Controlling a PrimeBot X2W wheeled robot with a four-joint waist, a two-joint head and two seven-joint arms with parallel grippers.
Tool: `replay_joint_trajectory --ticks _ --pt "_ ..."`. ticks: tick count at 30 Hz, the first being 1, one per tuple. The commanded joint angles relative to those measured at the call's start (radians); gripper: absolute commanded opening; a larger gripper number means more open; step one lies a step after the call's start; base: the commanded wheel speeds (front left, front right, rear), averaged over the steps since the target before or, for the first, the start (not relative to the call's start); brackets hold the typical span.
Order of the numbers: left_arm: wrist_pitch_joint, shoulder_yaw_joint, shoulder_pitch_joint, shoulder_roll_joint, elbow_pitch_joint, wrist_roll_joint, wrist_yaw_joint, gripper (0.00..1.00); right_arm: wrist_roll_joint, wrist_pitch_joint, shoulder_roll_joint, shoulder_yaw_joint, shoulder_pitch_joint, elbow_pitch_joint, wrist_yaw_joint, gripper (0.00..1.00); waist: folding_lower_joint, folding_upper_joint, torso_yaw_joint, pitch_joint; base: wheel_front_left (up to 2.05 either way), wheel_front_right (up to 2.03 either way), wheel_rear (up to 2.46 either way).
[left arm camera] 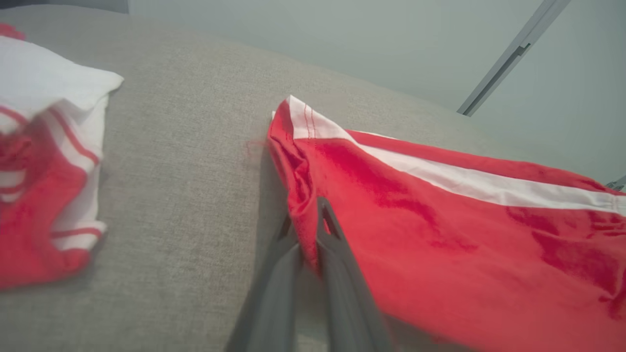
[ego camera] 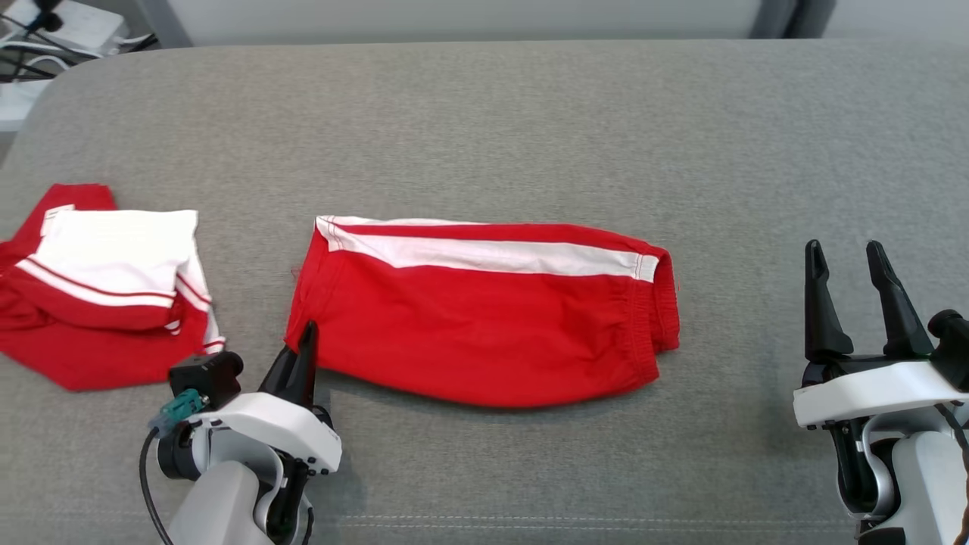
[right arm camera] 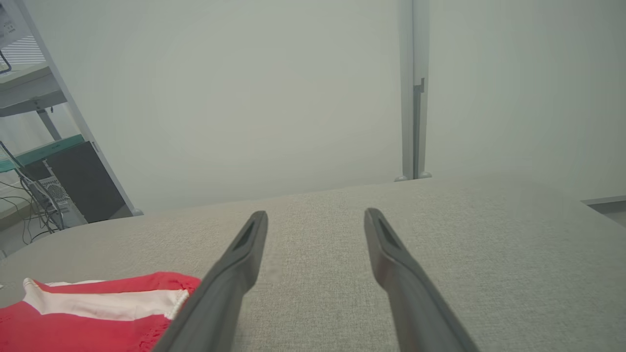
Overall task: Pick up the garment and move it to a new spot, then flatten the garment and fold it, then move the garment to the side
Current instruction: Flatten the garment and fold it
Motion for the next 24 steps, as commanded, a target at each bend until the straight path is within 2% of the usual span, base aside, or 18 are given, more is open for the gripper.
replay_joint_trajectory --ticks 1,2,3,4,5,6,10,15,20,24 --pt "-0.005 0.037 0.002 0.016 -0.020 0.013 0.002 0.00 -0.004 -0.010 -0.008 0.028 -0.002 -0.020 0.004 1.00 0.0000 -0.0001 0.021 -0.005 0.00 0.00 0.00" --pt "-0.005 0.040 0.005 0.013 -0.019 0.020 0.001 0.00 -0.004 -0.010 -0.009 0.031 -0.002 -0.019 0.004 1.00 0.0000 -0.0001 0.028 -0.003 0.00 0.00 0.00" --pt "-0.005 0.043 0.008 0.009 -0.018 0.027 0.000 0.30 -0.004 -0.010 -0.010 0.036 -0.003 -0.017 0.004 1.00 0.0000 -0.0001 0.032 -0.002 0.00 0.00 0.00" --pt "-0.005 0.045 0.010 0.006 -0.017 0.032 -0.001 0.47 -0.005 -0.010 -0.011 0.041 -0.005 -0.016 0.004 1.00 0.0000 -0.0001 0.037 0.000 0.00 0.00 0.00" --pt "-0.005 0.049 0.012 0.003 -0.017 0.038 -0.002 0.93 -0.006 -0.010 -0.012 0.047 -0.007 -0.014 0.004 1.00 0.0000 -0.0001 0.041 0.001 0.00 0.00 0.00" --pt "-0.005 0.054 0.014 0.001 -0.019 0.044 -0.002 1.00 -0.007 -0.010 -0.013 0.054 -0.010 -0.013 0.004 1.00 0.0000 -0.0001 0.044 0.003 0.00 0.00 0.00" --pt "-0.005 0.088 0.022 -0.005 -0.058 0.089 0.015 1.00 -0.016 -0.010 -0.015 0.090 -0.024 -0.009 0.004 1.00 0.0000 -0.0001 0.060 0.008 0.00 0.00 0.00" --pt "-0.005 0.132 0.060 -0.007 -0.170 0.182 0.046 1.00 -0.024 -0.010 -0.006 0.152 -0.033 0.013 0.004 1.00 0.0000 -0.0001 0.084 0.008 0.00 0.00 0.00" --pt "-0.005 0.165 0.105 -0.012 -0.274 0.246 0.046 1.00 -0.046 -0.010 0.003 0.183 -0.037 0.075 0.004 1.00 0.0000 -0.0001 0.113 0.007 0.00 0.00 0.00" --pt "-0.005 0.171 0.127 -0.016 -0.297 0.262 0.037 1.00 -0.071 -0.010 0.012 0.182 -0.048 0.146 0.004 1.00 0.0000 -0.0001 0.137 0.003 0.00 0.00 0.00"
